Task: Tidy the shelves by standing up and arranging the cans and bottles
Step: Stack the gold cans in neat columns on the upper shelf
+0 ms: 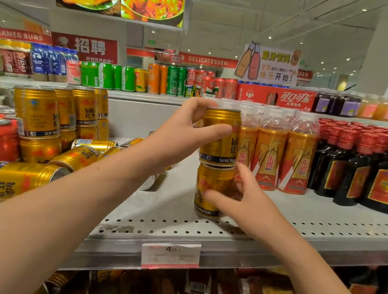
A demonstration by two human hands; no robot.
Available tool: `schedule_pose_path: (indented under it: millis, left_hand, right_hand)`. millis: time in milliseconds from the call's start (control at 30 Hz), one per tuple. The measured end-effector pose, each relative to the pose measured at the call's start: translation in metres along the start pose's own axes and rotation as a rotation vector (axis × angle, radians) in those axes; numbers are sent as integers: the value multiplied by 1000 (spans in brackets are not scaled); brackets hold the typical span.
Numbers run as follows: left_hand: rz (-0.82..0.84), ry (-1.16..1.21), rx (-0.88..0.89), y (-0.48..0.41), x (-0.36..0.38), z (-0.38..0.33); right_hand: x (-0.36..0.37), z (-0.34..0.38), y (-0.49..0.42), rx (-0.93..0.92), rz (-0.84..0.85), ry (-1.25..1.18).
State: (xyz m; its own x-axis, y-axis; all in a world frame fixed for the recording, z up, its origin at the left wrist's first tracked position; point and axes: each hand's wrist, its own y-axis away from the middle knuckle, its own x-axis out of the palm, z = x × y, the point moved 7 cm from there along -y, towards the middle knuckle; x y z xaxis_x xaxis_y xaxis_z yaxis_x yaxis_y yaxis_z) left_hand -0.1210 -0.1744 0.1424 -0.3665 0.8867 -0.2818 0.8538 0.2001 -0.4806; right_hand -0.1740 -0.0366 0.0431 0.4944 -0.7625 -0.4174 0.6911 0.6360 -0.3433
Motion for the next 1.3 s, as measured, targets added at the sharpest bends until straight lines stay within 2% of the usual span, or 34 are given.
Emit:
schedule_pose_path:
  millis: [67,267,433,567,700,767,833,900,967,1100,1300]
  left_hand:
    - [9,-27,-1,1,1,2]
    - [60,-49,7,1,5,4]
    - [111,-205,-42,2,16,9]
    - [-29,-407,51,32,-25,9]
    - [-179,-749,124,82,-94,14]
    - [-204,-869,114,99,-120,20]
    - [-240,-933,90,113,-142,27]
    - [-263,-962,70,125,-157,33]
    - [-263,-997,64,135,-164,37]
    - [-239,-1072,95,156,-172,38]
    - [-87,-1194,13,187,-189,45]
  right_hand:
    - [-5,0,-2,12,-40,-68]
    - [-7,-2,-2,-31,-100,-33]
    - [-31,-10,-3,0,-185,-38]
    - [-54,-18,0,29,-225,15]
    - [-54,-10,6,83,-200,96]
    - [-64,-3,20,65,-363,212]
    - [-74,17,42,-68,-585,267]
    - [-65,39,59,-238,-702,271]
    - [-33,58,62,-356,-656,277]
    - [45,75,38,-450,-387,275]
    - [113,66,-24,-298,17,462]
